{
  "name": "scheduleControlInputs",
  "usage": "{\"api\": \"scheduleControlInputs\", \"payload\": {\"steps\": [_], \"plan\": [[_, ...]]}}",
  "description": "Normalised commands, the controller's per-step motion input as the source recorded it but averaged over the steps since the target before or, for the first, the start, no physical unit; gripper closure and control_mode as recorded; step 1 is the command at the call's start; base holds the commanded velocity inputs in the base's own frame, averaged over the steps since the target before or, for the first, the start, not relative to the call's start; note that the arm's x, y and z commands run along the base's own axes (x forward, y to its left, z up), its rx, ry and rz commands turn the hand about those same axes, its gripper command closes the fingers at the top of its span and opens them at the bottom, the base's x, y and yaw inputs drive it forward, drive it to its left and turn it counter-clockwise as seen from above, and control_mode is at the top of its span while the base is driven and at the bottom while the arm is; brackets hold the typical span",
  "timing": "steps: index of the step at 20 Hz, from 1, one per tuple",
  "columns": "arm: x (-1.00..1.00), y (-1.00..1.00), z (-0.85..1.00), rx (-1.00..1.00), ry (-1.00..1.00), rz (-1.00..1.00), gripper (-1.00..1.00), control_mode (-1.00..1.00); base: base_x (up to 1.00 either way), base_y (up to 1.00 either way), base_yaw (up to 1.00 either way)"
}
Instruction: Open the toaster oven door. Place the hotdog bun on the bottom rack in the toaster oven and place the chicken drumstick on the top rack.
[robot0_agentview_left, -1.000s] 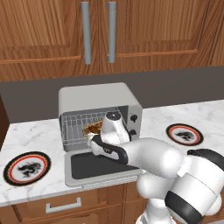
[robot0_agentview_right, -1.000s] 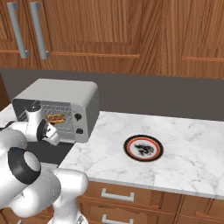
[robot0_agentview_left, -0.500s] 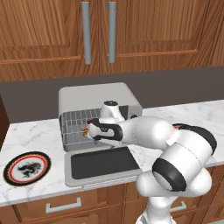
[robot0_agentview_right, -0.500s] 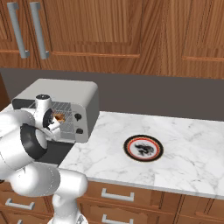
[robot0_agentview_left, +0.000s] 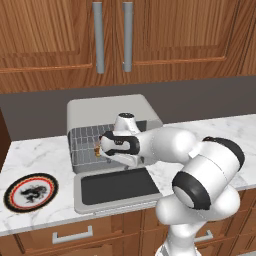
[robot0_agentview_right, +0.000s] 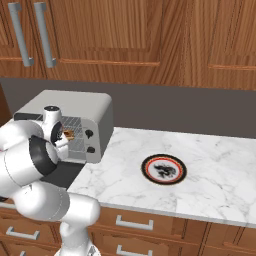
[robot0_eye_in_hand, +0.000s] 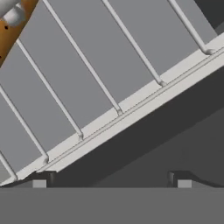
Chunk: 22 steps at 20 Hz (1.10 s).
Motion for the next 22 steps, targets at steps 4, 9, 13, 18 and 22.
{"api": "scheduleControlInputs", "payload": {"steps": [4, 9, 13, 18, 22], "plan": [[0.08, 0.05, -0.08, 0.0, 0.03, -0.03, -1.0, -1.0, 0.0, 0.0, 0.0], [-0.06, 0.03, -0.09, 0.0, 0.03, 0.01, -1.0, -1.0, 0.0, 0.0, 0.0], [-0.2, 0.11, -0.12, 0.0, 0.01, 0.04, -1.0, -1.0, 0.0, 0.0, 0.0], [-0.21, 0.11, -0.15, -0.01, 0.01, 0.04, -1.0, -1.0, 0.0, 0.0, 0.0], [-0.02, 0.01, 0.02, 0.0, 0.0, 0.01, -1.0, -1.0, 0.0, 0.0, 0.0]]}}
